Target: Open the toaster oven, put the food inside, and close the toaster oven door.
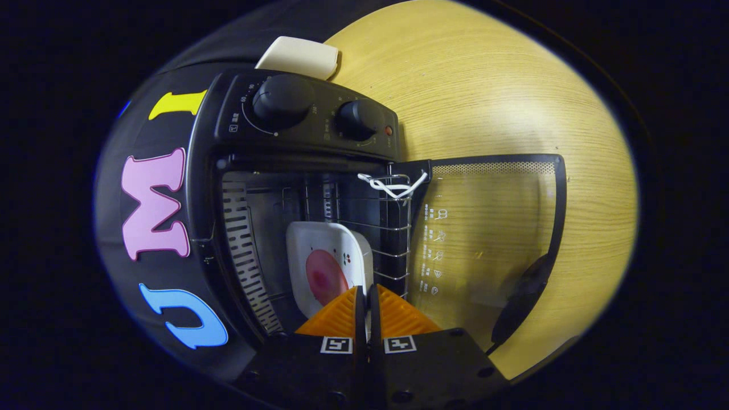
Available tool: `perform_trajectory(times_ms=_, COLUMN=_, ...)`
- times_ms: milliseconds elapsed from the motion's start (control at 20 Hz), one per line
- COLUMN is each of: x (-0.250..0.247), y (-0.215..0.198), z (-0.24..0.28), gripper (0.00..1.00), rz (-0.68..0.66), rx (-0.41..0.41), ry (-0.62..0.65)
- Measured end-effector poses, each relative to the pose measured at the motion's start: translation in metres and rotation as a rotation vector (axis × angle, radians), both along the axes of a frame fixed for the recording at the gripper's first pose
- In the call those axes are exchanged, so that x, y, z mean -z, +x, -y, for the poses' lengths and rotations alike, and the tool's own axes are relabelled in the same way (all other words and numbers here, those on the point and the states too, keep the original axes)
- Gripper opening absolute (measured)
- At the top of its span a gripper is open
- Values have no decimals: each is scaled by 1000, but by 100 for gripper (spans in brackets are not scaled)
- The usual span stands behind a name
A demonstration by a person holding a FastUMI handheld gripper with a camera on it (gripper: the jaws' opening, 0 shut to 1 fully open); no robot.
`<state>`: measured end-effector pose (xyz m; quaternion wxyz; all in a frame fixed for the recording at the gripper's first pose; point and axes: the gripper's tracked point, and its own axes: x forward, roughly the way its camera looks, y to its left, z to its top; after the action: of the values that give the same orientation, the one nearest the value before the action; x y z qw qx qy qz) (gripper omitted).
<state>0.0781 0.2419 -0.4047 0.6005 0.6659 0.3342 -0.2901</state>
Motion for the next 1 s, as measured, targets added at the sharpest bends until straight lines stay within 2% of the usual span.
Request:
perform_trajectory(times_ms=350, x=-3, y=13, z=-7, gripper=12, rz=32, rx=26, ry=56)
perform_trajectory(times_ms=400, x=-5, y=12, z=-5, gripper=24, rz=33, rx=25, ry=52)
perform_trajectory(times_ms=450, x=-7, y=12, z=-5, gripper=32, rz=41, rx=26, ry=51)
perform_trajectory(times_ms=600, x=-15, y=4, z=-8, gripper=75, rz=43, rx=-6, ry=65)
perform_trajectory(times_ms=650, x=-18, y=-9, z=-9, gripper=79, rz=18, rx=-42, ry=61)
perform_trajectory(times_ms=700, x=-21, y=-12, z=-9, gripper=98, rz=32, rx=-71, ry=69)
perform_trajectory(times_ms=850, x=-41, y=-28, z=-9, gripper=99, rz=110, rx=-202, ry=20)
perform_trajectory(times_ms=1000, x=-60, y=-46, z=-7, gripper=98, rz=239, rx=-424, ry=-116)
